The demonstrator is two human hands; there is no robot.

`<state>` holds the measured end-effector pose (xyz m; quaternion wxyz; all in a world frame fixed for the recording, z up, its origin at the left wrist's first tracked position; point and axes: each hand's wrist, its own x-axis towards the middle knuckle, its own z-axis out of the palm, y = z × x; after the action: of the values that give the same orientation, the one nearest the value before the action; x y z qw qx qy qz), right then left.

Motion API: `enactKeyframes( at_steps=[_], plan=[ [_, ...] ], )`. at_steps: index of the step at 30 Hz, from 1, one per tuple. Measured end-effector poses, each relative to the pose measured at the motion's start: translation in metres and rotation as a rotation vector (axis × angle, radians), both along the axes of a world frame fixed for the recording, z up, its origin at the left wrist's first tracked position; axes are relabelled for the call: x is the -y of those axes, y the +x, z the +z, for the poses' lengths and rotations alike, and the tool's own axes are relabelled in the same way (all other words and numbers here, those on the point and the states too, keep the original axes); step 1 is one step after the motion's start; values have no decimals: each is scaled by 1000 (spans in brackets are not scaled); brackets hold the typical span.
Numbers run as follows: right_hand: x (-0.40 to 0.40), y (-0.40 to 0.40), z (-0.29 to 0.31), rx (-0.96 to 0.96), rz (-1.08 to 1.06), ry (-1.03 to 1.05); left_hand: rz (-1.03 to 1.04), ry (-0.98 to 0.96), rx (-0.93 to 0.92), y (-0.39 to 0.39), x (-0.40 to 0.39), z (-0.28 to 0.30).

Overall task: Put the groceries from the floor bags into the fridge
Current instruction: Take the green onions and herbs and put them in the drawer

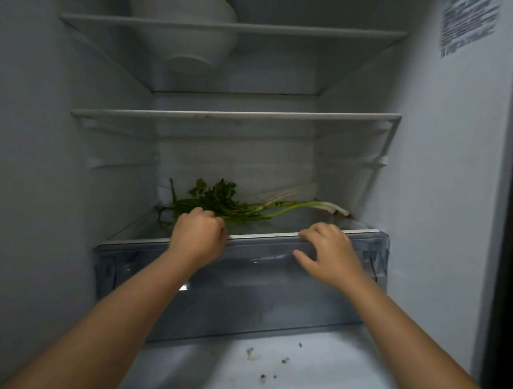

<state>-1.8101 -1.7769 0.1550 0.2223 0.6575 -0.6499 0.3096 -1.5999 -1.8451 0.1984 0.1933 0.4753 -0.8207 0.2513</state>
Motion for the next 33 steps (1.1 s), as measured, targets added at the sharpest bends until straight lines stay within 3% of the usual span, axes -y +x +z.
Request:
enactKeyframes(
  at_steps=[6,12,17,21,25,30,33],
  plan=[
    [-10,10,2,-86,-88,16,199,204,-55,36,0,4],
    [-43,16,-2,-154,-90,-37,35,-17,-323,63,-36,-25],
    [-87,23,-2,-133,-88,-115,92,-45,-200,80,-94,-40],
    [-130,32,-10,-163,-71,-186,130,-22,-254,84,-149,-39],
    [-164,32,-7,-167,-47,-132,198,35,-262,81,-197,-40],
    [-183,33,3,-111,-17,98,345,178,-193,68,-215,-32],
    [-187,38,-3,-93,-13,43,359,183,-203,64,-224,-34]
  ],
)
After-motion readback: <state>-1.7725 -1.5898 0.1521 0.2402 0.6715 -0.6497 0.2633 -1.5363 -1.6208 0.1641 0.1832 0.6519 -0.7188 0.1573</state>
